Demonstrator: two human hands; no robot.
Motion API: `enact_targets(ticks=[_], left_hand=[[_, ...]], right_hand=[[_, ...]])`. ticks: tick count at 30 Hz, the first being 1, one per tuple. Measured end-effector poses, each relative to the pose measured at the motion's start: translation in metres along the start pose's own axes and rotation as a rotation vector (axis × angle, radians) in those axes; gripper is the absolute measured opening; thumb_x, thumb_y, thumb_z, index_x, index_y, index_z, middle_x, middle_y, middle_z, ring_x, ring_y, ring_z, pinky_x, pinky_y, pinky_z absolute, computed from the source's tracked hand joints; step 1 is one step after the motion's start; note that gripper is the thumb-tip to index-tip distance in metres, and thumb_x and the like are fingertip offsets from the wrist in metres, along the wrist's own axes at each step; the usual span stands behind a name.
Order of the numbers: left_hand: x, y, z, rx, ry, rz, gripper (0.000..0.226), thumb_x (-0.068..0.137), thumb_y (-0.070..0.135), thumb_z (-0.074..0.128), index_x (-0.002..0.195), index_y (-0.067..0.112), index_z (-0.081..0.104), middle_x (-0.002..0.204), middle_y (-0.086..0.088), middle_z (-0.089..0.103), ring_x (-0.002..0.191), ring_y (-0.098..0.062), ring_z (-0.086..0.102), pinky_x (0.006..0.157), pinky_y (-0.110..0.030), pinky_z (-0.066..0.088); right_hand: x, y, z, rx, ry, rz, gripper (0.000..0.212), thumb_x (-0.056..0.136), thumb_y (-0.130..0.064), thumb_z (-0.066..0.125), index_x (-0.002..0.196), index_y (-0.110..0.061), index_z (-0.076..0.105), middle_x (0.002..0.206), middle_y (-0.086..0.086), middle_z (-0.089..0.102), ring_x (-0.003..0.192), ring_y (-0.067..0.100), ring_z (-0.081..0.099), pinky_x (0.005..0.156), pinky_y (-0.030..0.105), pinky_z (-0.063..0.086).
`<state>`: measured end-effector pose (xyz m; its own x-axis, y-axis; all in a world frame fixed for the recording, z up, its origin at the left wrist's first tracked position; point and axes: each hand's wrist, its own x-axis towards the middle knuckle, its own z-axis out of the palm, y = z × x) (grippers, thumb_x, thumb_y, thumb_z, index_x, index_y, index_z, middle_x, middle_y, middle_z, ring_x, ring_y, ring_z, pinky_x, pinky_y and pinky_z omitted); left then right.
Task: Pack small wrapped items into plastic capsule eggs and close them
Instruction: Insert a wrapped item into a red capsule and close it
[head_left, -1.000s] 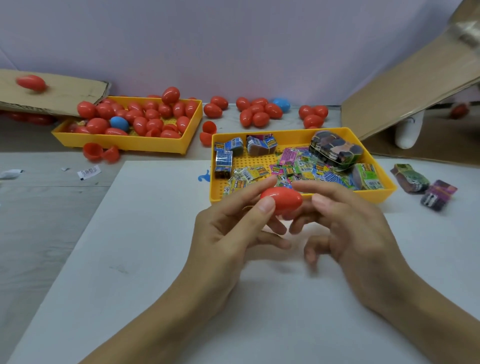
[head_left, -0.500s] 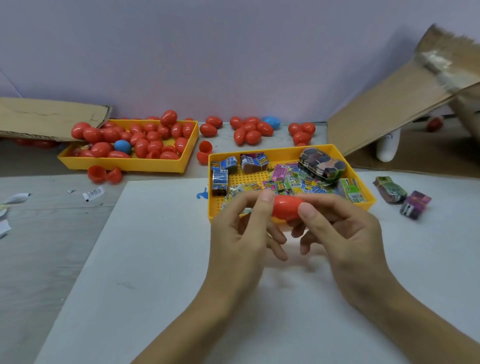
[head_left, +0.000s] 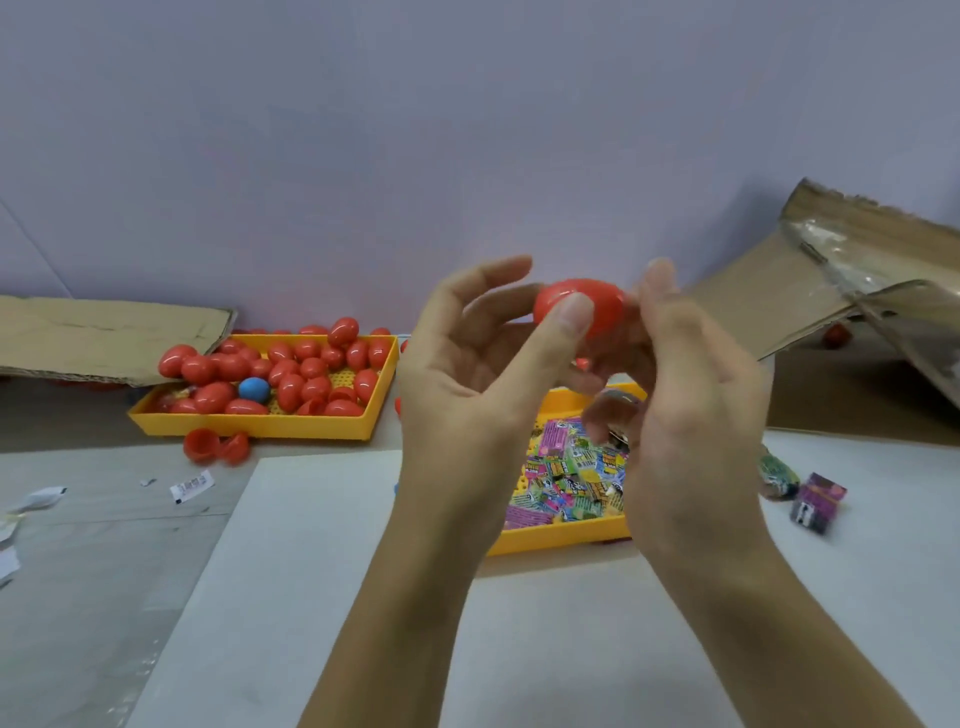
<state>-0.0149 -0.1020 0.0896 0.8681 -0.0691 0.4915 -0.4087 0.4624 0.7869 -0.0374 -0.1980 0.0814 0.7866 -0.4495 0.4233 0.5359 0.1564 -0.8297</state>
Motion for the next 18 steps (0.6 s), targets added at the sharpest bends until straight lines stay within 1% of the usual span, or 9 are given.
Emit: enact_targets(ticks=[3,5,7,10,11,13,15,17,18], left_hand=[[-0.001,-0.001,-0.007,0.02,-0.004,0.035,0.022,0.076,0.021,0.075,0.097,0.018,0.07,0.088,-0.003,0.073,0.068,-0.023,0.069,0.073,-0.035,0.058],[-0.005,-0.005,-0.01,0.018,-0.007,0.025,0.025,0.074,0.019,0.076,0.099,0.022,0.074,0.093,-0.004,0.074,0.084,-0.028,0.071,0.08,-0.037,0.057],[-0.01,-0.008,-0.013,-0.007,-0.036,0.01,0.031,0.074,0.012,0.075,0.104,0.02,0.075,0.098,-0.004,0.074,0.096,-0.027,0.069,0.085,-0.037,0.056],[-0.009,-0.004,-0.011,-0.05,-0.08,0.001,0.031,0.075,0.008,0.071,0.105,0.016,0.075,0.099,-0.007,0.073,0.094,-0.025,0.069,0.088,-0.041,0.055],[-0.006,0.0,-0.009,-0.073,-0.089,0.004,0.03,0.076,0.008,0.069,0.105,0.014,0.074,0.098,-0.008,0.073,0.09,-0.024,0.069,0.085,-0.041,0.056],[0.005,0.011,-0.004,-0.125,-0.078,-0.012,0.025,0.081,0.009,0.067,0.105,0.01,0.071,0.094,-0.011,0.069,0.081,-0.023,0.069,0.074,-0.036,0.058],[0.015,0.023,0.001,-0.117,-0.041,-0.083,0.021,0.087,0.022,0.061,0.098,0.007,0.07,0.084,-0.014,0.064,0.071,-0.022,0.066,0.058,-0.031,0.056],[0.023,0.033,0.001,-0.075,-0.064,-0.167,0.038,0.086,0.039,0.056,0.088,0.005,0.073,0.074,-0.014,0.06,0.061,-0.022,0.06,0.046,-0.03,0.051],[0.026,0.037,-0.002,-0.06,-0.091,-0.19,0.045,0.086,0.044,0.054,0.086,0.004,0.074,0.072,-0.015,0.06,0.058,-0.022,0.059,0.043,-0.029,0.05]], right_hand=[[0.0,0.0,0.0,-0.032,-0.052,0.008,0.04,0.098,-0.036,0.056,0.074,-0.005,0.065,0.062,0.021,0.052,0.047,0.02,0.044,0.04,0.021,0.035],[-0.001,-0.001,-0.003,-0.033,-0.069,0.022,0.041,0.098,-0.038,0.055,0.07,-0.009,0.064,0.057,0.015,0.051,0.044,0.019,0.043,0.04,0.022,0.035],[-0.001,-0.005,-0.005,-0.057,-0.079,0.002,0.042,0.097,-0.04,0.055,0.071,-0.009,0.065,0.053,0.006,0.052,0.042,0.018,0.043,0.04,0.02,0.035],[0.003,-0.012,-0.004,-0.105,-0.087,-0.064,0.029,0.094,-0.033,0.063,0.079,-0.01,0.071,0.056,0.01,0.057,0.044,0.016,0.045,0.041,0.018,0.036],[0.006,-0.017,-0.002,-0.092,-0.085,-0.079,0.025,0.093,-0.031,0.063,0.081,-0.011,0.072,0.057,0.01,0.06,0.044,0.016,0.047,0.041,0.019,0.036],[0.012,-0.029,0.002,-0.028,-0.096,-0.09,0.022,0.092,-0.031,0.063,0.084,-0.012,0.072,0.061,0.005,0.065,0.047,0.016,0.053,0.039,0.02,0.037],[0.019,-0.039,0.003,0.001,-0.107,-0.109,0.02,0.09,-0.031,0.064,0.083,-0.015,0.073,0.065,0.004,0.067,0.049,0.016,0.054,0.04,0.02,0.038],[0.027,-0.047,0.004,0.015,-0.136,-0.139,0.016,0.088,-0.031,0.066,0.084,-0.018,0.074,0.071,0.005,0.07,0.054,0.015,0.055,0.041,0.021,0.039],[0.03,-0.05,0.006,0.015,-0.147,-0.148,0.014,0.086,-0.031,0.067,0.087,-0.018,0.074,0.074,0.005,0.071,0.057,0.014,0.057,0.041,0.021,0.039]])
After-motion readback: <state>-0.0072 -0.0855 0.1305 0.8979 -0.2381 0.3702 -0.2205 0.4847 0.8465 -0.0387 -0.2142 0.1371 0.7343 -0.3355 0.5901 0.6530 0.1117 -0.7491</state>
